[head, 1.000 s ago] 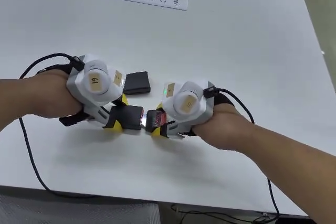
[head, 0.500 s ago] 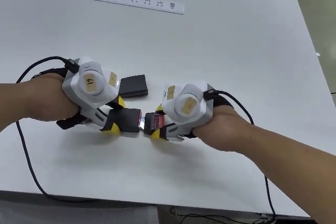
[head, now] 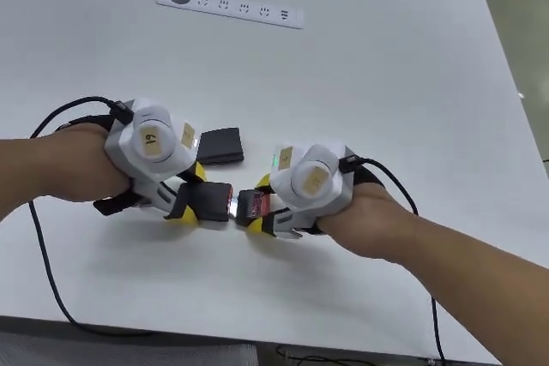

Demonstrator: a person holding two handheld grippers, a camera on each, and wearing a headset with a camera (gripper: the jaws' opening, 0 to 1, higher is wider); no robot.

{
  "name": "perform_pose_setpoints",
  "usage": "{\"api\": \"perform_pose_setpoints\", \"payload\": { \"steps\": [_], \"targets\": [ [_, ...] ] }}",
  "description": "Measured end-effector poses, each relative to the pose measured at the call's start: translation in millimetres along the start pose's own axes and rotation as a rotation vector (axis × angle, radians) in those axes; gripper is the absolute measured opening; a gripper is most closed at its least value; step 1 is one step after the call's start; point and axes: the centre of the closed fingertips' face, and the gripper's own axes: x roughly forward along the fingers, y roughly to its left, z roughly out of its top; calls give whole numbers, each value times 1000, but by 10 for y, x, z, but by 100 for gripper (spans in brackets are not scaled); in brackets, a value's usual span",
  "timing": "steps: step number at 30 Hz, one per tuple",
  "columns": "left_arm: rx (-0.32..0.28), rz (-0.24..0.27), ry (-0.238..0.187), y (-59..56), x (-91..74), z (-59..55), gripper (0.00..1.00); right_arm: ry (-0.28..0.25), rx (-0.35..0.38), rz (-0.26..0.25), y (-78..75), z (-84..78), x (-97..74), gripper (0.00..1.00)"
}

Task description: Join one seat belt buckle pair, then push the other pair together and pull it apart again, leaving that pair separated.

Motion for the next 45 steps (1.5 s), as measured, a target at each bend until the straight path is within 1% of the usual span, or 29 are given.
{"api": "perform_pose_setpoints", "payload": {
  "steps": [2,6,10,12,14,15,16,17,18,19,22,24,26,27,28,29,30,31,32,33,34,36,37,38,39,40,42,43,45],
  "targets": [
    [7,4,8,-30,3,16,33,-2,2,-1,-1,-3,2,33],
    [14,11,16,-29,2,4,34,2,-5,-3,5,0,-2,33],
    [-16,5,6,-27,-10,13,34,9,-5,-9,-7,3,-2,34],
    [-36,6,9,-21,-19,9,35,5,0,-12,-2,15,-11,34],
    [-39,14,17,-12,-31,-3,36,0,9,-21,-17,25,-30,34],
    [-42,14,15,-3,-37,-4,37,-6,8,-21,-19,39,-47,34],
    [-54,14,3,-6,-61,18,37,-25,21,-17,-16,79,-69,33],
    [-65,8,-9,-14,-77,35,37,-29,27,-19,-19,96,-89,33],
    [-72,14,-14,-4,-93,46,37,-39,26,-24,-16,143,-128,33],
    [-73,32,-21,19,-120,76,38,-42,14,-31,-18,170,-158,34],
    [-72,46,-28,32,-161,98,41,-54,19,-26,-30,202,-198,34],
    [-65,58,-40,46,-236,149,42,-59,19,-32,-58,203,-239,34],
    [-72,70,-62,92,-300,202,42,-68,26,-43,-89,208,-309,33],
    [-76,82,-80,126,-360,264,42,-72,34,-52,-120,199,-347,33],
    [-78,86,-84,141,-373,273,42,-73,36,-55,-131,195,-360,33],
    [-89,97,-93,222,-388,266,42,-72,36,-61,-158,177,-416,33],
    [-90,99,-93,236,-393,266,42,-70,33,-61,-160,169,-432,33],
    [-88,102,-90,270,-398,277,41,-90,63,-53,-175,167,-470,33],
    [-88,103,-90,309,-394,264,40,-97,87,-47,-188,147,-485,33],
    [-91,106,-96,360,-396,269,40,-85,52,-61,-215,108,-536,33],
    [-97,108,-102,390,-390,284,40,-73,50,-68,-236,65,-581,33],
    [-93,115,-106,440,-378,327,41,-65,49,-72,-267,7,-613,33],
    [-87,118,-107,461,-376,338,41,-46,44,-88,-323,-83,-658,33],
    [-82,122,-107,497,-369,356,41,-45,54,-94,-364,-134,-697,33],
    [-82,123,-107,507,-366,359,42,-43,62,-99,-386,-173,-727,33],
    [-81,125,-102,551,-355,359,42,-39,65,-108,-416,-214,-757,32],
    [-76,126,-97,592,-341,354,43,-33,79,-128,-494,-301,-825,33],
    [-75,126,-95,609,-330,369,43,-30,78,-131,-514,-334,-844,32],
    [-75,131,-91,658,-306,364,43,-20,91,-140,-566,-423,-885,32]
  ]
}}
